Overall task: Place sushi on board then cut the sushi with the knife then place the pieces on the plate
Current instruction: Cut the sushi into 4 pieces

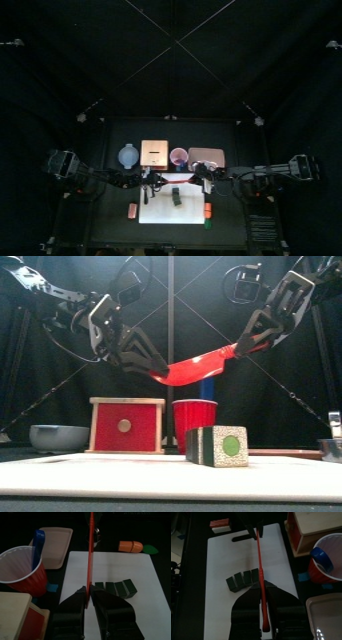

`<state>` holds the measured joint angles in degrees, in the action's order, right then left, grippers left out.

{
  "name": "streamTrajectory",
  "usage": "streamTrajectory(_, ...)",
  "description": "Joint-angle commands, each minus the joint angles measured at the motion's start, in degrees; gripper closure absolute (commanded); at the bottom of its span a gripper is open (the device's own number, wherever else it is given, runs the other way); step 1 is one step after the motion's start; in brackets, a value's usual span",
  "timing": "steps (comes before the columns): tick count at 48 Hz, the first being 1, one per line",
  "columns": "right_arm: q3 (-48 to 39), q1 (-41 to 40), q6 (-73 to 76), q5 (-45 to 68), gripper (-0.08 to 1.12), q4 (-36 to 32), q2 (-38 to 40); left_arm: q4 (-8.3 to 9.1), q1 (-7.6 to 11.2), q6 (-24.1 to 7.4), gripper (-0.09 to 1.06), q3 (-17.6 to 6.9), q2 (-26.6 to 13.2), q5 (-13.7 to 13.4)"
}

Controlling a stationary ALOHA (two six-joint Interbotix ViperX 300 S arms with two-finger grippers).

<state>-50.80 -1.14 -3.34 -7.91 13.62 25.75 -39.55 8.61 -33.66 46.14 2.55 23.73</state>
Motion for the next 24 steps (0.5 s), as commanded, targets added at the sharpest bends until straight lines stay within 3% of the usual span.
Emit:
streamTrajectory(1,0.7,0.5,0.2,0.5,0.71,0.9,-0.1,-0.09,0.26,0.0,0.46,-1.4,0.0,0.2)
streamTrajectory(15,0.2,2.9,0.2,0.3,0.71,4.0,-4.6,-2.02,3.52,0.1,0.46,-3.3,-4.3,-0.4)
streamTrajectory(24,0.1,3.8,0.2,-0.1,0.71,5.3,-7.2,-3.6,3.87,0.1,0.46,-5.4,-6.6,-3.9)
